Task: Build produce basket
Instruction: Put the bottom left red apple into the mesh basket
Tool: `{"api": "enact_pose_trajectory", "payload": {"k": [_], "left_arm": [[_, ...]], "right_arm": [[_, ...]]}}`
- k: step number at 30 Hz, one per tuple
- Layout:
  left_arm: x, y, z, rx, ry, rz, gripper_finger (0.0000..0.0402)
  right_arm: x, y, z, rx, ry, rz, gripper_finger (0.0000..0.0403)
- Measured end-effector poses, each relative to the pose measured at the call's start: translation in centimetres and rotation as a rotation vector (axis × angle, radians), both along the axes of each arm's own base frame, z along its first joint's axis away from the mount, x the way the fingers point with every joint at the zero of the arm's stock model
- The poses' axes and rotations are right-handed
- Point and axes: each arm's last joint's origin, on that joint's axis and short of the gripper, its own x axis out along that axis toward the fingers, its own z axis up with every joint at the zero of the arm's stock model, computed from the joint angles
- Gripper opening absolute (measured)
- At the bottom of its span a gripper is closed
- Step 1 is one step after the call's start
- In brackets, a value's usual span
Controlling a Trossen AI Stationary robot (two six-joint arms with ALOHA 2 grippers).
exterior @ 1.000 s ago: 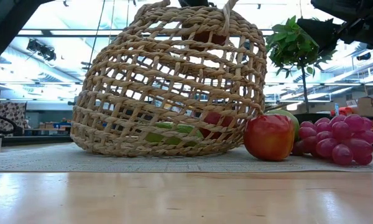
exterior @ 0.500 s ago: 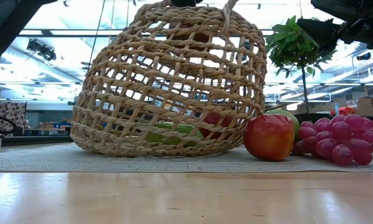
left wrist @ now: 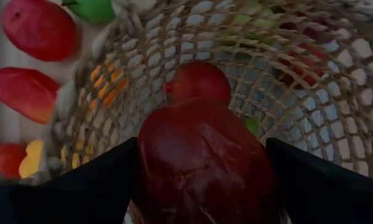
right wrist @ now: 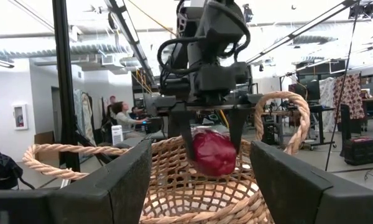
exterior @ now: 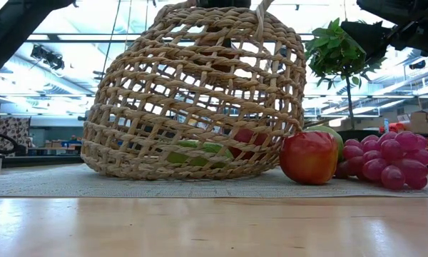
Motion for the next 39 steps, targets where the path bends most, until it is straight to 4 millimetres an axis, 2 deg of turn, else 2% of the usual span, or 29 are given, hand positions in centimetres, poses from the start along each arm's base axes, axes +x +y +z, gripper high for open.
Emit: {"api": "enact_pose_trajectory", "payload": {"k": [17, 24, 29, 39], "left_arm": [[1.7, -5.0, -1.6, 0.137, 0.003, -0.445, 0.0332], [2.3, -4.2, -2.4, 0.144, 0.014, -0.44, 0.0332], [2.8, -3.7, -4.0, 0.128, 0.072, -0.442, 0.0332], [3.4, -3.4, -5.3, 0.123, 0.099, -0.448, 0.0332]], "right_arm": [[0.0, 0.0, 0.0, 0.0, 0.0, 0.0, 0.0275], [0.0, 0.0, 0.0, 0.0, 0.0, 0.0, 0.0275], [0.0, 0.0, 0.0, 0.0, 0.0, 0.0, 0.0275], [0.0, 0.0, 0.0, 0.0, 0.002, 0.0, 0.0275]]}}
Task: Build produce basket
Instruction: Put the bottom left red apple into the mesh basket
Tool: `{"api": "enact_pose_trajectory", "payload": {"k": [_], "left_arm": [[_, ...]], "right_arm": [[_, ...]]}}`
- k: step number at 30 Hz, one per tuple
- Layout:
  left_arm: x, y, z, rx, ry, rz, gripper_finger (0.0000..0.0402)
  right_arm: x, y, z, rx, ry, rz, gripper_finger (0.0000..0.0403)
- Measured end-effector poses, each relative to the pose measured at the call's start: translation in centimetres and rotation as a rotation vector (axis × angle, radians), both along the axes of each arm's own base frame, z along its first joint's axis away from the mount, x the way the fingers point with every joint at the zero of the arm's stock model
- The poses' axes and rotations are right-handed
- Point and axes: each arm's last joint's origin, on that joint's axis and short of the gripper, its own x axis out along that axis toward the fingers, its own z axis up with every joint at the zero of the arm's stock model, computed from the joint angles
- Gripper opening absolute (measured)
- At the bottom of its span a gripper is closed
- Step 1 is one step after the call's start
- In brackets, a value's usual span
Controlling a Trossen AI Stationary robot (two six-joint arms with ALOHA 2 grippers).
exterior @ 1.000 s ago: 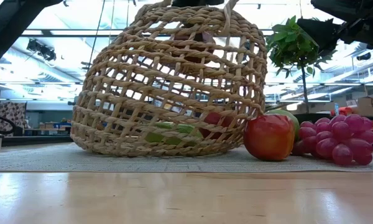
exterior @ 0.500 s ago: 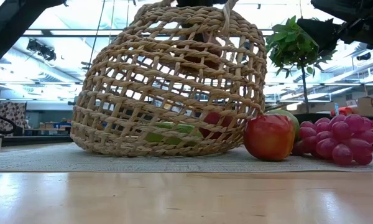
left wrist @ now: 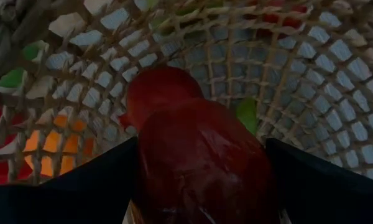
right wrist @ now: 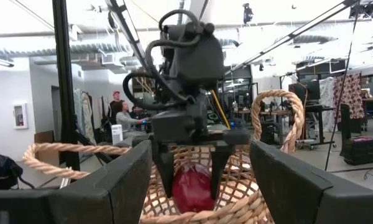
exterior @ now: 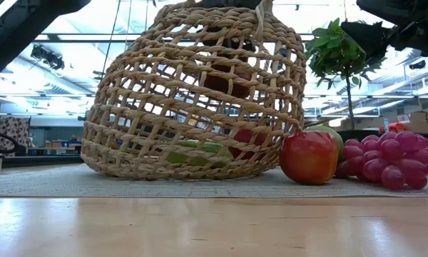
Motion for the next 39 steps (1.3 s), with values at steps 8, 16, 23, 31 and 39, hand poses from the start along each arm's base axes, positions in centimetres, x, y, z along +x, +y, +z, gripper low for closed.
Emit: {"api": "enact_pose_trajectory", "payload": {"k": [8, 16, 23, 31, 39], "left_arm": [[0.9, 0.3, -3.1, 0.005, 0.106, 0.029, 0.0332], [1.1, 0.6, -5.2, 0.0, 0.202, 0.06, 0.0332], [1.4, 0.6, -6.0, -0.016, 0.218, 0.14, 0.0332], [1.6, 0.7, -5.9, -0.022, 0.195, 0.275, 0.0382], [1.2, 0.6, -5.8, 0.093, 0.217, 0.281, 0.0393]], "right_arm": [[0.0, 0.0, 0.0, 0.0, 0.001, -0.001, 0.0275], [0.0, 0.0, 0.0, 0.001, -0.002, 0.0, 0.0275], [0.0, 0.0, 0.0, 0.0, -0.001, 0.0, 0.0275], [0.0, 0.0, 0.0, 0.0, -0.001, 0.0, 0.0275], [0.0, 0.0, 0.0, 0.0, -0.002, 0.0, 0.0275]]}}
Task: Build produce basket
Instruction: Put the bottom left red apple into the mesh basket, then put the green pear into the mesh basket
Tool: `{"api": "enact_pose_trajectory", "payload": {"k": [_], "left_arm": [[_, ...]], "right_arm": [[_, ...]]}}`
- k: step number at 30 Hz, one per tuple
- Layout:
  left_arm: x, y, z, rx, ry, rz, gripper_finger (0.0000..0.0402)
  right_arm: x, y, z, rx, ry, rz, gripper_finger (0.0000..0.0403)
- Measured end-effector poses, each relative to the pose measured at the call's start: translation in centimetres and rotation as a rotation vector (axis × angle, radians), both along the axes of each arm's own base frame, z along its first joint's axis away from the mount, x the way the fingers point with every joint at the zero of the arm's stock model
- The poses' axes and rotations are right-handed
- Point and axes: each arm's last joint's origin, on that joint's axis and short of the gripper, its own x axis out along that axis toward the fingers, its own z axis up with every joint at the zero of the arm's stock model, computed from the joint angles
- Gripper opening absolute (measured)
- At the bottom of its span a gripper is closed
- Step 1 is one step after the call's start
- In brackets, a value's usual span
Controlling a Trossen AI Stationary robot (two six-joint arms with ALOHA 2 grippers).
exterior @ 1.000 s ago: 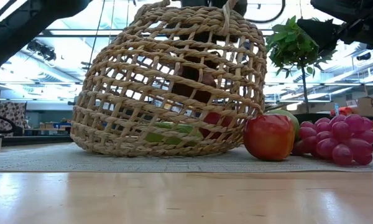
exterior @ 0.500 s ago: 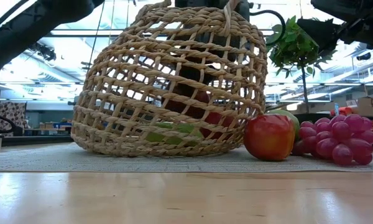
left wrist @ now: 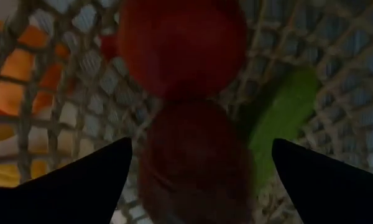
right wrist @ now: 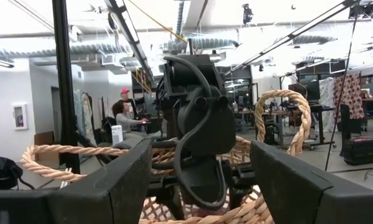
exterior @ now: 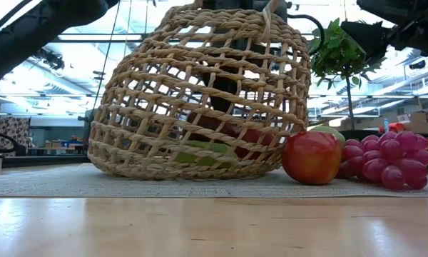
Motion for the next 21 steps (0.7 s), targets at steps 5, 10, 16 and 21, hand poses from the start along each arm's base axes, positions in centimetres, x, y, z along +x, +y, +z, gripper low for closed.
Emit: {"api": "enact_pose_trajectory", "payload": {"k": [5, 10, 16, 21], "left_arm": [[-1.1, -0.3, 2.7, 0.006, -0.038, 0.003, 0.0393], [-2.6, -1.0, 6.5, 0.014, -0.143, 0.004, 0.0393], [-5.2, -2.4, 12.5, 0.07, -0.356, -0.003, 0.0393], [-8.5, -3.1, 17.7, 0.087, -0.544, 0.008, 0.0394]], "right_arm": [[0.0, 0.0, 0.0, 0.0, 0.0, 0.0, 0.0275], [0.0, 0.0, 0.0, 0.0, 0.0, 0.0, 0.0275], [0.0, 0.0, 0.0, 0.0, 0.0, 0.0, 0.0275], [0.0, 0.0, 0.0, 0.0, 0.0, 0.0, 0.0275]]}}
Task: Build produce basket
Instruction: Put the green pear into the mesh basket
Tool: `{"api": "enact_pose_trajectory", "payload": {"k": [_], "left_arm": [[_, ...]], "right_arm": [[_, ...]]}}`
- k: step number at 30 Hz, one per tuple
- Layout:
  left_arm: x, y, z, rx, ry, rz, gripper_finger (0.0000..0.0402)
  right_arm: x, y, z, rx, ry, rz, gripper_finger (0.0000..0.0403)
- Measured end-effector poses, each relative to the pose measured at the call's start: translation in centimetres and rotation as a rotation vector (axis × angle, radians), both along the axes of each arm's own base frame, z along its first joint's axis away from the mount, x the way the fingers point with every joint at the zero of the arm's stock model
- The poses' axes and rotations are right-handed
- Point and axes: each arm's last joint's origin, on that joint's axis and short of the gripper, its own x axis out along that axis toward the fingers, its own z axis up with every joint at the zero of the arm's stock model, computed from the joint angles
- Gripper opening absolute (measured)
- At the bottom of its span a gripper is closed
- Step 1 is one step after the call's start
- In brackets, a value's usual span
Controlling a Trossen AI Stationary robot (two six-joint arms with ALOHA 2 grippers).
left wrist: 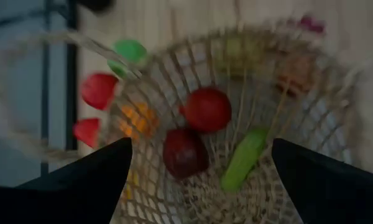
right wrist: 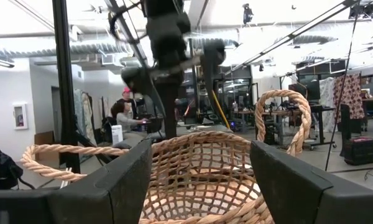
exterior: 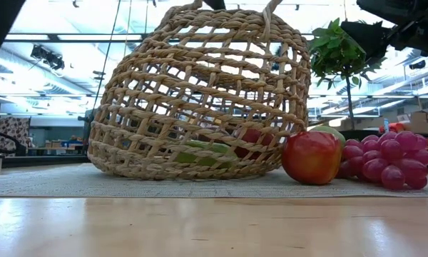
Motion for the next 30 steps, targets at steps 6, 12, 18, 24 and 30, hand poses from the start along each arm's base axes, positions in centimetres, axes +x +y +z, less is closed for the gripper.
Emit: {"api": "enact_pose_trajectory", "payload": {"k": [6, 12, 18, 24, 30], "left_arm": [[-4.6, -0.6, 4.6, -0.025, -0.148, 0.011, 0.0394], [-9.1, -1.6, 7.8, -0.054, -0.248, 0.001, 0.0394], [-13.1, -2.7, 8.5, -0.027, -0.284, 0.049, 0.0394], [-15.9, -3.3, 5.2, -0.037, -0.33, 0.093, 0.0394], [-18.6, -2.8, 0.2, -0.09, -0.436, 0.131, 0.0394]], "right_arm": [[0.0, 0.0, 0.0, 0.0, 0.0, 0.0, 0.0275], [0.0, 0.0, 0.0, 0.0, 0.0, 0.0, 0.0275], [0.0, 0.0, 0.0, 0.0, 0.0, 0.0, 0.0275], [0.0, 0.0, 0.0, 0.0, 0.0, 0.0, 0.0275], [0.0, 0.0, 0.0, 0.0, 0.0, 0.0, 0.0275]]}}
